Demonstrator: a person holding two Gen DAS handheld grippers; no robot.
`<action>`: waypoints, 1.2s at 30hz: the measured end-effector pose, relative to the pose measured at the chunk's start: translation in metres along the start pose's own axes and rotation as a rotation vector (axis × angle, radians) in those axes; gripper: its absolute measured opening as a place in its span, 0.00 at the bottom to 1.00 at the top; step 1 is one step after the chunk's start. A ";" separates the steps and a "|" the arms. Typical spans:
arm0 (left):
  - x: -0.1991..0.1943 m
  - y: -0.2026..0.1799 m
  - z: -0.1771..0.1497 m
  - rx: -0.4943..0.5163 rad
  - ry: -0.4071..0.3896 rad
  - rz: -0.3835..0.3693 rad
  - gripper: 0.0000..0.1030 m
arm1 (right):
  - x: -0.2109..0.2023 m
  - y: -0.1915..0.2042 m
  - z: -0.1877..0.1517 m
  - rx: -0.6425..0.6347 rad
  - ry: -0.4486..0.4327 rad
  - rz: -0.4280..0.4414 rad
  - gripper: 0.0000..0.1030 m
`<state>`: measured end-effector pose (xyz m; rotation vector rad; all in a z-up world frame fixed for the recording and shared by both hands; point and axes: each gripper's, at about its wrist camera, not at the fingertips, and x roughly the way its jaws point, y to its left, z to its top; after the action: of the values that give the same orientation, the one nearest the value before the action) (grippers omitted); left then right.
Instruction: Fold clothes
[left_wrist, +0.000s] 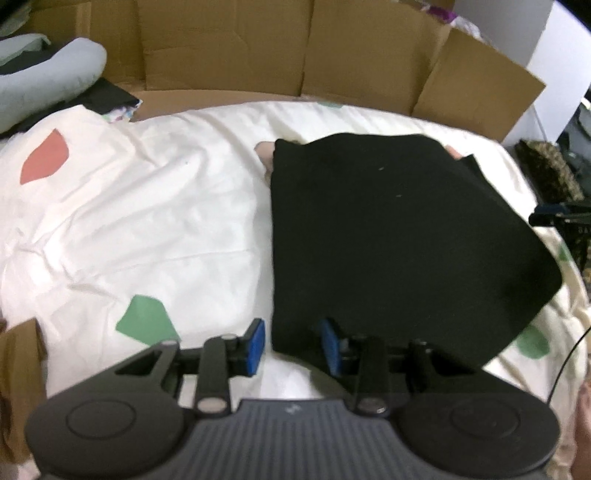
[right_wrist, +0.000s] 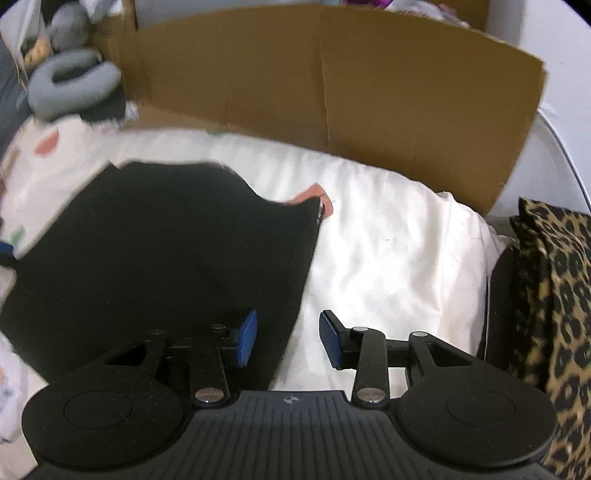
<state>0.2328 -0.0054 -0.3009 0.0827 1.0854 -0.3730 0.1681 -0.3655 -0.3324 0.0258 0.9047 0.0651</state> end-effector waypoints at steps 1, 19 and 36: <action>-0.001 -0.001 -0.002 -0.005 0.004 -0.007 0.36 | -0.005 0.001 -0.002 0.009 -0.004 0.006 0.44; -0.005 -0.019 -0.029 -0.062 0.065 -0.098 0.36 | -0.022 0.009 -0.062 0.089 0.106 -0.007 0.43; 0.017 -0.016 -0.042 -0.191 0.098 -0.182 0.31 | -0.020 -0.019 -0.094 0.586 0.121 0.238 0.43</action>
<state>0.1992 -0.0143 -0.3334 -0.1702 1.2242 -0.4303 0.0823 -0.3862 -0.3757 0.6814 1.0130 0.0207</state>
